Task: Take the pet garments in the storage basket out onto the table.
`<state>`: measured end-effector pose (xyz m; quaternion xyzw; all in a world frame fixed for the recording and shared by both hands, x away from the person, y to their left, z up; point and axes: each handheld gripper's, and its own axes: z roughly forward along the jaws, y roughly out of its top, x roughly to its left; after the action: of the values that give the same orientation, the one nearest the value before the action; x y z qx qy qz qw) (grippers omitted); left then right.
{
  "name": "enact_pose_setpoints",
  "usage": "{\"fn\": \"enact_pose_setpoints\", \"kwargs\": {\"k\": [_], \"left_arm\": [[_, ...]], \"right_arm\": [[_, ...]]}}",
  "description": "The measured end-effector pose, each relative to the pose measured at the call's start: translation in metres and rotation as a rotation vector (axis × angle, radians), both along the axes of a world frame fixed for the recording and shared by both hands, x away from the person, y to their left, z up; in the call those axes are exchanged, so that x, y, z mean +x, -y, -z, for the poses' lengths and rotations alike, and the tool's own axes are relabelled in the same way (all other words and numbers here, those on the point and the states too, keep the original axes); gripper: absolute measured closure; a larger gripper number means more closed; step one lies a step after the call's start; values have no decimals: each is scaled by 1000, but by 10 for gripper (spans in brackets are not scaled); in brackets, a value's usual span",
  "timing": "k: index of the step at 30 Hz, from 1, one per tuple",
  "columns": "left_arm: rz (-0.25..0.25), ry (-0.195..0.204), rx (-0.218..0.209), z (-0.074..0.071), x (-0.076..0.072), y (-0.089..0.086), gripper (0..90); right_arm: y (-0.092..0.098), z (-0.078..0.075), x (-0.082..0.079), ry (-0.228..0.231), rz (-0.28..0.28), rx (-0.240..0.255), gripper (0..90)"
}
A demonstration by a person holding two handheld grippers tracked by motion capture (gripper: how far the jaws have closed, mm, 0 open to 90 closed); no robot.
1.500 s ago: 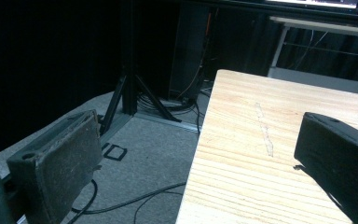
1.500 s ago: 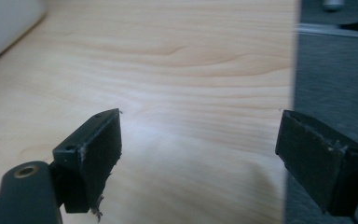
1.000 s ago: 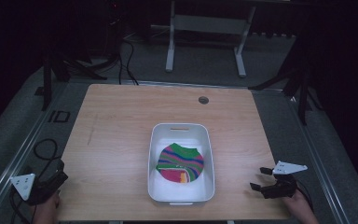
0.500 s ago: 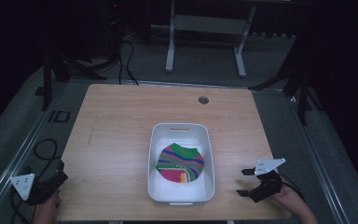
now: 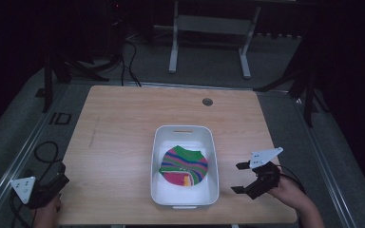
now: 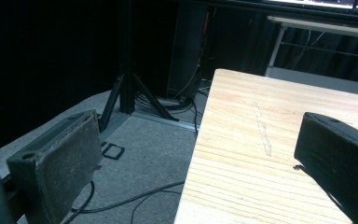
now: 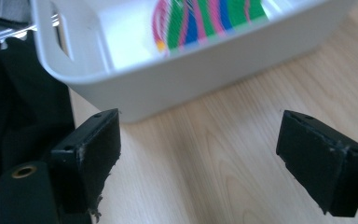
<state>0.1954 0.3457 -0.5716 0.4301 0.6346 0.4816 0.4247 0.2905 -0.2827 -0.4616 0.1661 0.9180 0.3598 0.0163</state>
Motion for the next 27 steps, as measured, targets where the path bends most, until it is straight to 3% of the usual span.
{"fn": "enact_pose_setpoints", "kwargs": {"k": [6,8,12,18,27], "left_arm": [[0,1,3,0,0,0,12],[0,1,3,0,0,0,12],[1,2,2,0,0,0,12],[4,1,-1,0,0,0,12],[7,3,4,0,0,0,12]], "right_arm": [[-23,-19,3,-6,-59,-6,131],[-33,-24,1,31,-80,-23,123],[-51,-28,6,24,-100,-36,122],[-74,-26,13,33,-129,-63,135],[-114,-15,22,45,-185,-156,141]]}}
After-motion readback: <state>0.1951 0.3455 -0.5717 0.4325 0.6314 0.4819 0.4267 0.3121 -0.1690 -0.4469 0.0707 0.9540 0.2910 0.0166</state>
